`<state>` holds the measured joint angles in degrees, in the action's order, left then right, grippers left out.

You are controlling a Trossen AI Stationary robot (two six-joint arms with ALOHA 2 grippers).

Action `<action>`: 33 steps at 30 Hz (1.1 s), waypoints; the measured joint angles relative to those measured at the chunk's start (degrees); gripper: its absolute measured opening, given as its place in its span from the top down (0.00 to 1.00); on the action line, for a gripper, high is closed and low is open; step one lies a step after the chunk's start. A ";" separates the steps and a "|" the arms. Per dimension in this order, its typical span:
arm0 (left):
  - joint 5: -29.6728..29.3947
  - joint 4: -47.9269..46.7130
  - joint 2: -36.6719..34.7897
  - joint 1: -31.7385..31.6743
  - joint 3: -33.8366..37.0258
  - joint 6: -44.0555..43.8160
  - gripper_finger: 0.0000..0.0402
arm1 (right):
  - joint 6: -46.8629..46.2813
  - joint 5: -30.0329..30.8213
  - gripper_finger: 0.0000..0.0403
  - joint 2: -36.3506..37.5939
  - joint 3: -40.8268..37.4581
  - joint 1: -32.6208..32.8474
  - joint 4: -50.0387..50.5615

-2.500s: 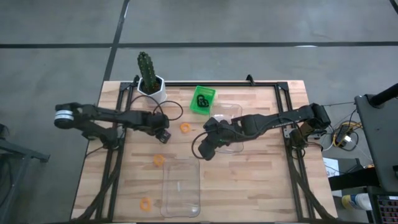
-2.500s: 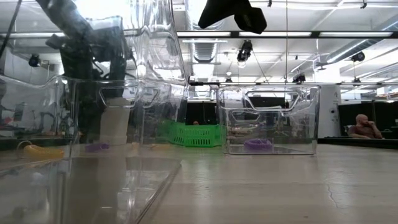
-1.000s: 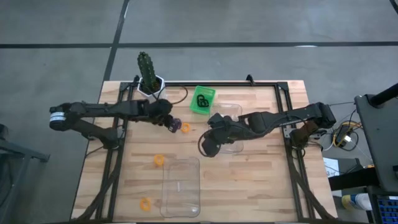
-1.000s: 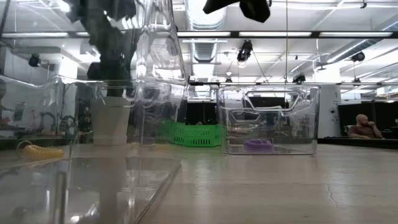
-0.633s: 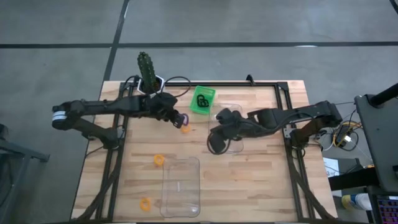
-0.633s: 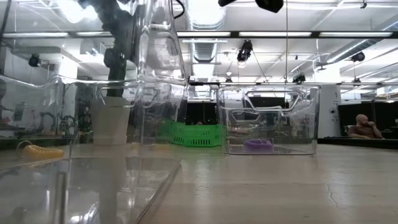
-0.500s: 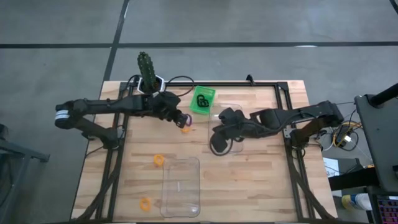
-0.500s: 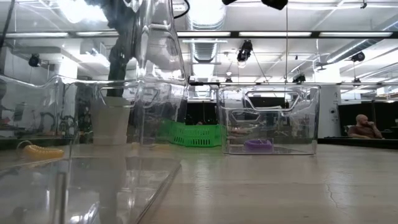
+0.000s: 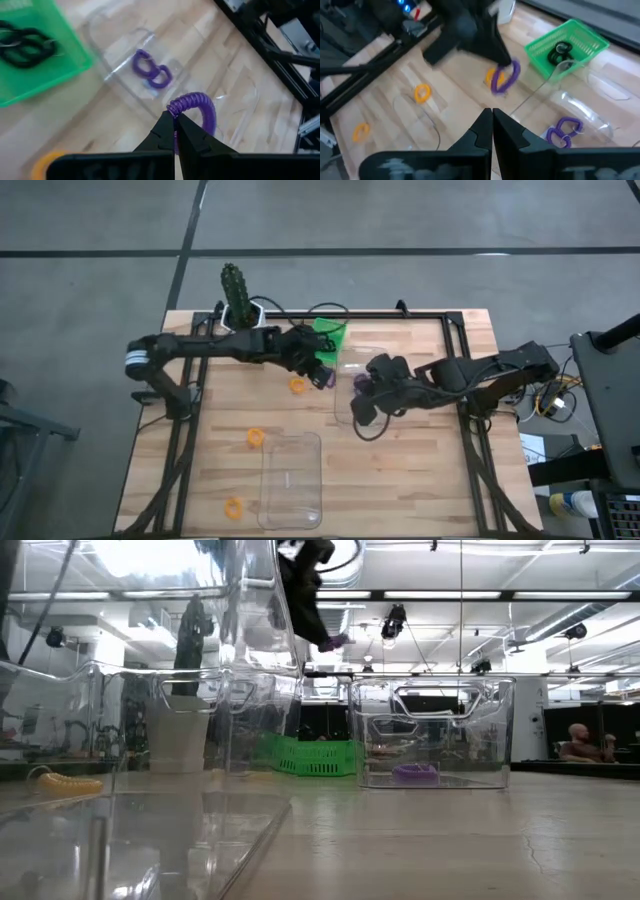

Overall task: Sort spring keychains
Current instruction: Put the violet spring keychain into the top transparent bin

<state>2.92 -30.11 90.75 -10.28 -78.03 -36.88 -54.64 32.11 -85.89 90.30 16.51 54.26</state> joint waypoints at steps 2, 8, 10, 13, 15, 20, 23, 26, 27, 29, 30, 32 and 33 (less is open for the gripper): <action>1.40 -0.22 2.96 0.00 -2.98 1.04 1.00 | -0.68 1.95 0.98 0.87 0.00 0.72 0.43; 2.50 -3.23 11.65 -0.04 -12.07 4.60 1.00 | -0.93 6.29 0.98 3.65 0.00 3.07 0.72; 2.51 -4.16 14.31 -0.02 -14.46 5.94 1.00 | -0.91 8.26 0.98 4.64 0.00 4.20 1.00; 2.50 -5.27 17.73 -0.02 -17.15 7.08 1.00 | -0.91 10.39 0.98 5.93 0.00 5.54 1.17; 2.49 -5.62 19.73 -0.02 -18.32 7.96 1.00 | -1.08 11.56 0.98 6.71 0.00 6.23 1.26; 2.28 -6.06 23.18 0.00 -19.47 9.67 1.00 | -0.93 13.84 0.98 7.55 0.00 7.28 1.30; 1.53 -6.10 24.71 0.00 -19.55 11.29 1.00 | -0.85 14.15 0.98 7.51 0.00 7.28 1.56; 0.86 -6.40 25.91 -0.02 -19.33 13.86 1.00 | -1.03 14.42 0.98 7.05 0.00 7.26 2.77; 0.51 -6.05 26.12 0.00 -19.33 14.97 1.00 | -1.14 14.41 0.98 6.99 -0.15 7.26 2.87; -0.82 -6.29 26.36 0.04 -19.38 17.14 1.00 | -1.59 14.41 0.98 6.74 -0.56 7.26 2.91; -1.47 -6.32 26.44 0.08 -19.45 18.24 1.00 | -1.80 14.41 0.98 6.70 -0.71 7.27 2.87; -2.86 -5.96 26.44 0.21 -19.44 20.53 1.00 | -1.99 14.39 0.98 6.67 -1.23 7.28 2.95; -3.36 -5.92 26.44 0.26 -19.44 21.31 1.00 | -2.21 14.39 0.98 6.67 -1.49 7.26 2.92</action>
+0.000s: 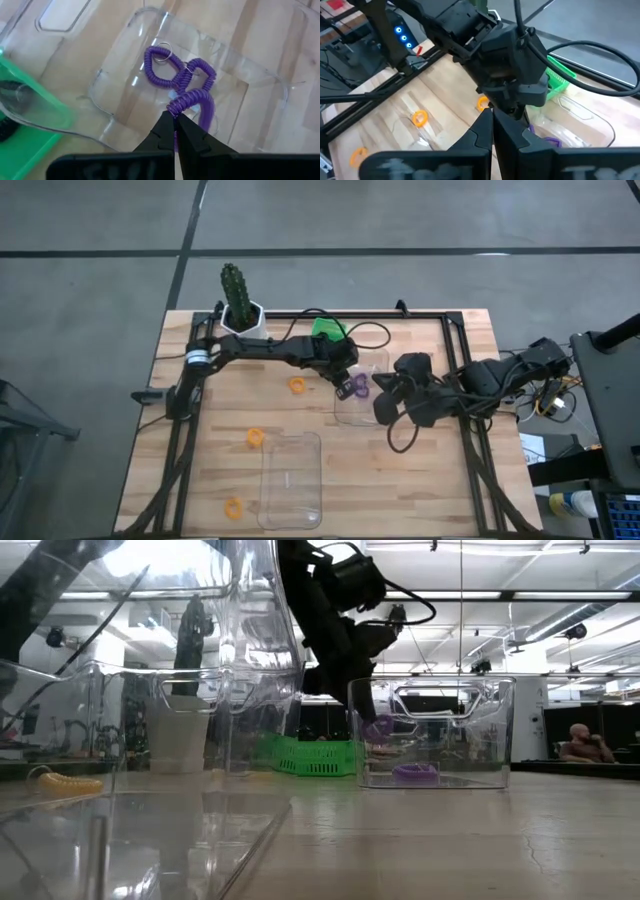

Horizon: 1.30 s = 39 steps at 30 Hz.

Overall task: Sort spring keychains
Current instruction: Put the violet spring keychain into the top transparent bin, then put the top yellow spring keychain into the bottom transparent bin

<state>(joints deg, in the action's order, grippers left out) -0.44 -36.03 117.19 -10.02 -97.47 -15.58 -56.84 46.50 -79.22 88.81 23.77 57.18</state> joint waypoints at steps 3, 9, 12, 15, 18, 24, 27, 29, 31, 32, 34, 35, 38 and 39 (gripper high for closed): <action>-0.12 0.10 0.00 0.02 -0.02 1.69 1.00 | -0.96 0.00 0.98 0.00 -0.78 0.00 0.02; 0.79 1.85 0.00 0.33 0.05 4.39 0.99 | -1.28 0.00 0.98 0.00 -0.98 0.00 0.00; 1.29 2.99 0.00 0.52 0.11 4.55 0.96 | -1.24 0.03 0.98 0.00 -0.98 0.00 0.00; 3.36 3.70 0.00 0.50 0.11 5.64 0.91 | -1.26 0.15 0.98 0.00 -0.98 -0.02 -0.01; 5.57 4.17 0.00 0.48 0.13 6.34 0.85 | -1.26 0.17 0.98 -0.13 -0.98 -0.02 -0.03; 7.04 3.98 0.00 0.55 -0.20 5.07 0.77 | -1.96 0.18 0.98 -0.13 -0.98 -0.02 -0.10; 5.95 0.98 -0.29 0.50 -1.28 3.82 0.76 | -2.07 0.18 0.98 -0.13 -0.98 -0.02 -0.10; 5.92 -1.43 -1.15 0.39 -1.60 3.63 0.77 | -2.43 0.18 0.98 -0.10 -0.98 -0.02 -0.12; 5.92 -3.08 -2.65 0.39 -1.66 3.65 0.78 | -2.57 0.17 0.98 -0.10 -0.98 -0.02 -0.12; 5.94 -4.16 -3.52 0.39 -1.66 3.63 0.78 | -2.57 0.17 0.98 -0.11 -0.98 -0.02 -0.10; 5.96 -6.47 -5.34 0.39 -1.66 2.50 0.79 | -2.57 0.17 0.98 -0.09 -0.98 -0.02 -0.12; 5.92 -8.25 -6.28 0.39 -1.66 1.56 0.80 | -2.57 0.17 0.98 -0.07 -0.98 -0.02 -0.12; 5.81 -13.67 -8.67 0.16 -1.64 -1.60 0.80 | -2.53 0.22 0.98 -0.07 -0.98 -0.04 -0.12; 5.73 -15.27 -9.38 0.07 -1.64 -2.17 0.81 | -2.40 0.39 0.98 -0.07 -0.98 -0.02 -0.14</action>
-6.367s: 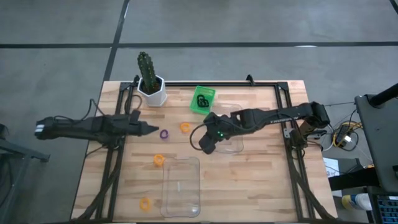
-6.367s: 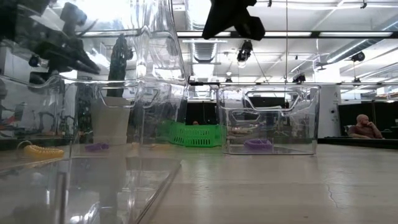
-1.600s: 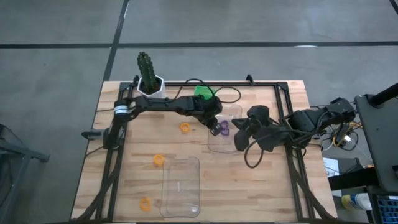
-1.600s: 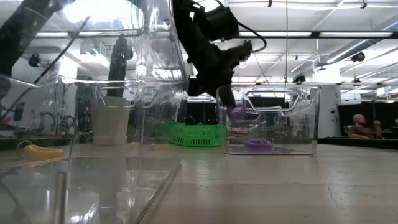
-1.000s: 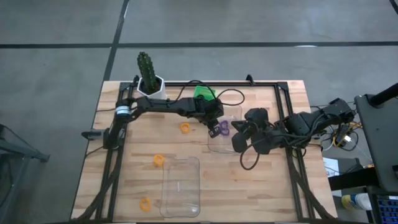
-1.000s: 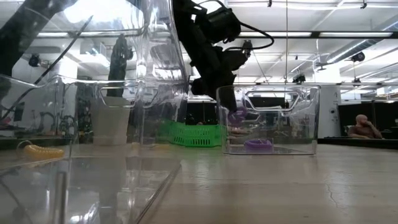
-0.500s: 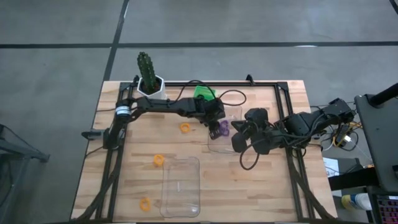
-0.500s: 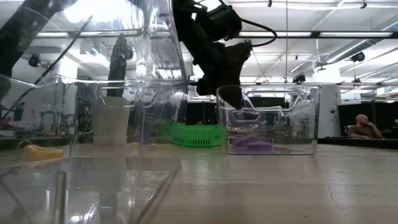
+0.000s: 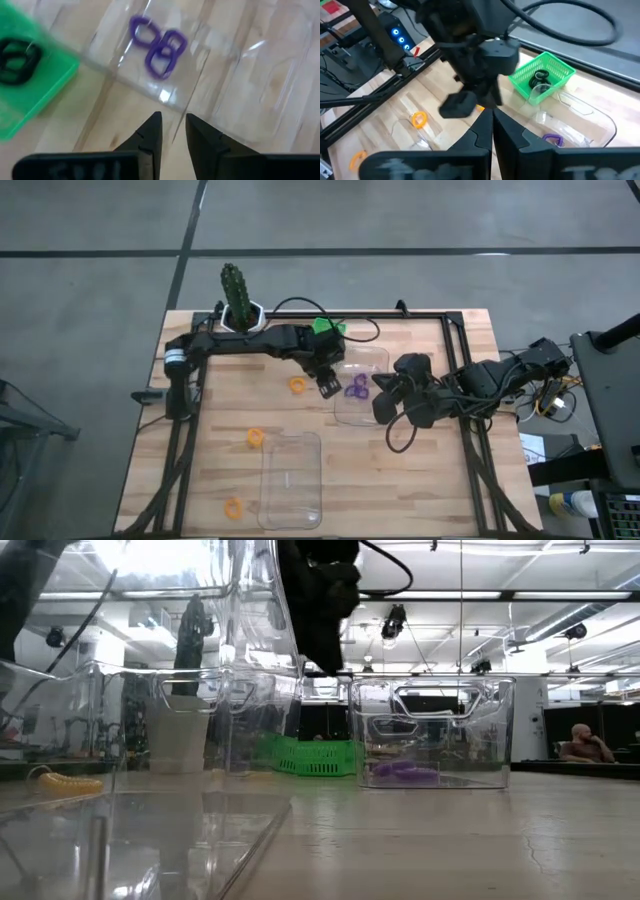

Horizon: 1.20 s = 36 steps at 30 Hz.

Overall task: Sort spring keychains
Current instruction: Put the top yellow spring keychain into the bottom transparent bin

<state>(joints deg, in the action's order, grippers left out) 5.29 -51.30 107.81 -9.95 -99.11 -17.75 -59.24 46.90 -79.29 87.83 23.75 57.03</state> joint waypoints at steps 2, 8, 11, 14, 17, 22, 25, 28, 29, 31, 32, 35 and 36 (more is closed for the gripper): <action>-0.10 -2.92 -1.19 -0.12 0.17 -0.40 0.81 | 0.11 0.61 0.98 0.00 0.00 0.00 -0.02; 0.21 -5.49 -4.37 -0.84 4.53 -1.69 0.81 | 0.55 1.27 0.98 0.02 0.00 -0.02 -0.09; 0.30 -4.88 -6.66 -1.32 8.54 -3.35 0.81 | 0.61 1.29 0.98 0.02 0.00 -0.02 -0.24; 0.03 -3.70 -9.42 -2.06 13.73 -4.64 0.81 | 0.63 1.29 0.98 0.02 0.00 -0.02 -0.28; -0.29 -1.46 -12.15 -3.03 19.72 -6.77 0.81 | 0.50 1.29 0.98 0.02 0.00 -0.02 -0.31; -0.38 3.24 -15.99 -4.57 28.78 -10.50 0.81 | 0.46 1.27 0.98 0.00 0.00 -0.02 -0.39; -0.30 5.78 -16.24 -5.32 32.25 -11.15 0.81 | 0.52 1.25 0.98 -0.07 0.00 -0.02 -0.48; -0.76 7.00 -15.91 -6.10 35.25 -12.34 0.81 | 0.55 1.24 0.98 -0.07 0.00 -0.02 -0.65; -0.78 7.94 -15.78 -6.41 36.07 -12.31 0.80 | 0.55 1.24 0.98 -0.07 0.00 -0.02 -0.71; -0.81 9.02 -15.69 -7.11 37.62 -12.03 0.80 | 0.41 1.22 0.98 -0.07 0.00 -0.02 -0.79; -0.80 9.76 -15.71 -7.42 37.97 -12.07 0.80 | 0.37 1.20 0.98 -0.07 0.00 -0.02 -0.79; -0.87 12.53 -15.87 -8.17 38.42 -11.24 0.78 | 0.23 1.20 0.98 -0.15 0.00 -0.02 -0.83; -0.89 13.05 -15.86 -8.35 38.48 -10.85 0.77 | 0.23 1.20 0.98 -0.23 0.00 -0.02 -0.84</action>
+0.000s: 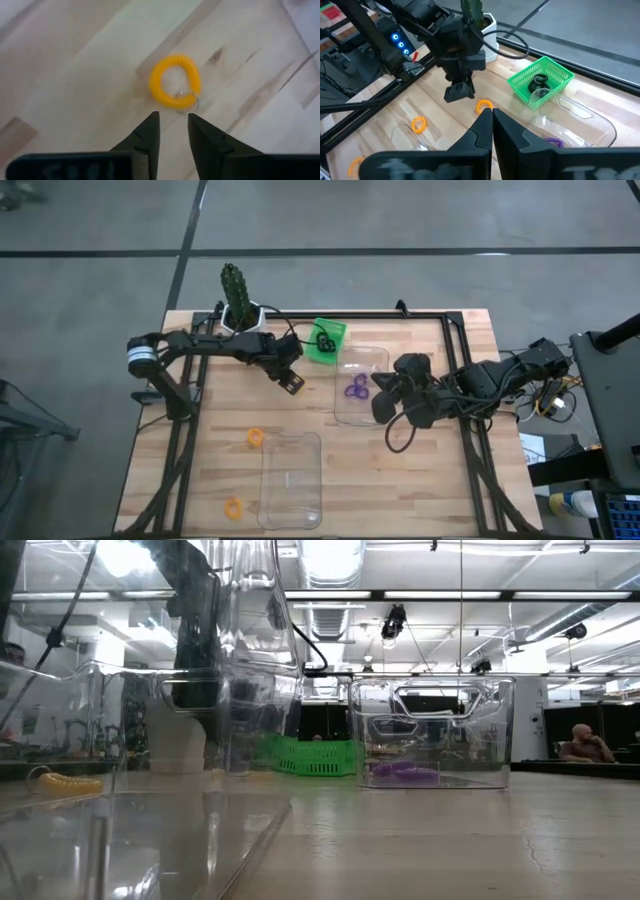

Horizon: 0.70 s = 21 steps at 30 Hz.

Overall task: Sort spring keychains
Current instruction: Put the top yellow spring keychain into the bottom transparent bin

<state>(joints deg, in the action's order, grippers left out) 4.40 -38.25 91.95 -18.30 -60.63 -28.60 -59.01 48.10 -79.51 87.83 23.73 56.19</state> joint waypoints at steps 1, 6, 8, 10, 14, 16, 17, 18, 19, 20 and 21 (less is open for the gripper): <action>0.02 1.02 0.13 -0.20 0.01 0.12 0.75 | 0.01 -0.05 0.98 -0.04 0.00 0.00 0.01; -1.51 2.64 1.96 -1.51 -0.08 0.24 0.61 | -0.43 -0.11 0.98 -0.36 0.00 0.00 0.01; -1.61 2.53 2.69 -2.01 -0.08 0.20 0.56 | -0.55 -0.13 0.98 -0.48 0.00 0.00 0.01; -1.95 2.56 3.35 -2.13 -0.08 0.00 0.52 | -0.58 -0.11 0.98 -0.48 0.00 0.00 0.01; -1.90 3.33 4.33 -2.09 -0.27 0.39 0.50 | -0.56 -0.11 0.98 -0.47 0.00 0.00 0.08; -1.92 3.42 4.96 -2.09 -0.34 0.01 0.50 | -0.53 -0.11 0.98 -0.47 0.00 0.00 0.12; -1.92 3.33 5.36 -2.09 -0.32 0.00 0.50 | -0.51 -0.09 0.98 -0.47 0.00 0.00 0.14; -1.92 3.39 5.77 -2.10 -0.32 0.02 0.50 | -0.49 -0.09 0.98 -0.47 0.00 0.00 0.14; -1.92 3.44 6.06 -2.11 -0.32 0.04 0.50 | -0.40 -0.09 0.98 -0.47 0.00 0.00 0.14; -1.95 3.49 6.27 -2.11 -0.32 0.04 0.50 | -0.34 -0.09 0.98 -0.47 -0.02 0.00 0.16; -1.92 3.78 6.52 -2.09 -0.32 0.04 0.50 | -0.34 -0.09 0.98 -0.47 -0.08 0.00 0.16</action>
<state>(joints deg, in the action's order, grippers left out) 2.48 -34.47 98.48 -20.39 -60.95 -28.56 -59.35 48.01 -79.99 87.75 23.73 56.36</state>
